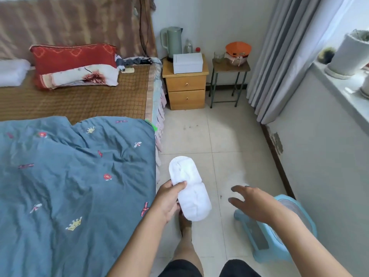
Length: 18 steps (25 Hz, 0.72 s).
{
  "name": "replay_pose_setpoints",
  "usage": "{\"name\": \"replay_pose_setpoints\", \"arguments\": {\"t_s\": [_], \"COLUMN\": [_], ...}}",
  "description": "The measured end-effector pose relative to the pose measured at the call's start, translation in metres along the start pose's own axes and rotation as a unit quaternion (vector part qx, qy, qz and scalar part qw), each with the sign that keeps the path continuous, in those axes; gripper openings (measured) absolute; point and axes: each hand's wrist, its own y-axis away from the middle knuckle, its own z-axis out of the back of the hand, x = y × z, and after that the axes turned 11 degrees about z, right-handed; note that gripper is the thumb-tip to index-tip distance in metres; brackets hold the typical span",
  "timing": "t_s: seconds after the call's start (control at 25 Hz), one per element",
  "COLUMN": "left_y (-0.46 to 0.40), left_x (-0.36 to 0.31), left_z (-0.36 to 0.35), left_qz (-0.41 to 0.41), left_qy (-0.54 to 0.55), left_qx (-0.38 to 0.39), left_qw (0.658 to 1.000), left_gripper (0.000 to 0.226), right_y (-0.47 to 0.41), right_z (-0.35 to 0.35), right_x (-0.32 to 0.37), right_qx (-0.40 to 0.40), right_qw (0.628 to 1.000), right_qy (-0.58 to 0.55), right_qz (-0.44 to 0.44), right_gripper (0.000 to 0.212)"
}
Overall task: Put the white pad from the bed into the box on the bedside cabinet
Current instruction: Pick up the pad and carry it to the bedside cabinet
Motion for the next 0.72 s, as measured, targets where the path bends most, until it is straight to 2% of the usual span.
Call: {"name": "replay_pose_setpoints", "arguments": {"t_s": [0.4,0.72], "left_y": [-0.148,-0.264], "left_x": [-0.225,-0.356], "left_z": [0.004,-0.025], "left_qz": [-0.004,0.005], "left_qy": [-0.014,-0.004], "left_qx": [-0.017,-0.024], "left_qw": [1.0,1.0], "left_gripper": [0.014,0.013], "right_y": [-0.219,-0.375], "right_z": [0.139,0.224], "right_x": [0.015,-0.014], "right_qx": [-0.012,-0.004], "right_qw": [1.0,1.0], "right_qy": [-0.007,-0.01], "right_qz": [-0.016,-0.009], "right_gripper": [0.047,0.047]}}
